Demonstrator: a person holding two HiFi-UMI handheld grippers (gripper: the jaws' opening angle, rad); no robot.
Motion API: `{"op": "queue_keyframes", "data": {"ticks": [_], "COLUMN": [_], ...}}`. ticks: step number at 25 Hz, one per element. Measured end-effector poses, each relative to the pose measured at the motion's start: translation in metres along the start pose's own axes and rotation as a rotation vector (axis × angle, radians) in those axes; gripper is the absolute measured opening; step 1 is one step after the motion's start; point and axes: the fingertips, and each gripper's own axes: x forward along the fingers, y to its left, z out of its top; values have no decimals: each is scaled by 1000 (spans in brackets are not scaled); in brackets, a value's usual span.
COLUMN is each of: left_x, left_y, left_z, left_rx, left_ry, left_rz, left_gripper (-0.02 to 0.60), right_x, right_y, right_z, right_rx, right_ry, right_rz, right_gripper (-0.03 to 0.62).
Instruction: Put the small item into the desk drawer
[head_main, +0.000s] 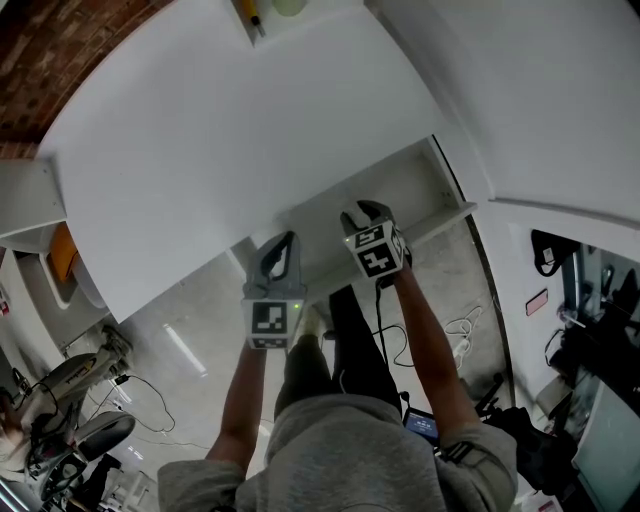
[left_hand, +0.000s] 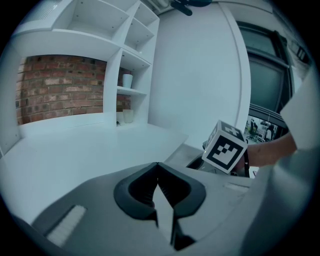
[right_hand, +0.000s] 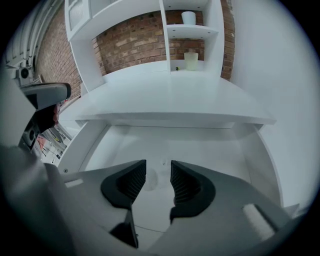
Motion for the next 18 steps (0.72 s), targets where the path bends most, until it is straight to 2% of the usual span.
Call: {"op": "queue_keyframes", "data": {"ticks": [10, 18], "left_x": [-26, -57], "left_y": [-5, -8], "left_z": [28, 61], "left_rx": [40, 73], "left_ry": [-60, -118], "left_rz": [-3, -1], "left_gripper": [12, 12], "right_x": [-46, -111], "right_y": [9, 21], "right_z": [25, 55], "right_rx": [-8, 14], "right_ry": [-96, -240], "right_rz": [-46, -102], "right_gripper": [153, 138]}}
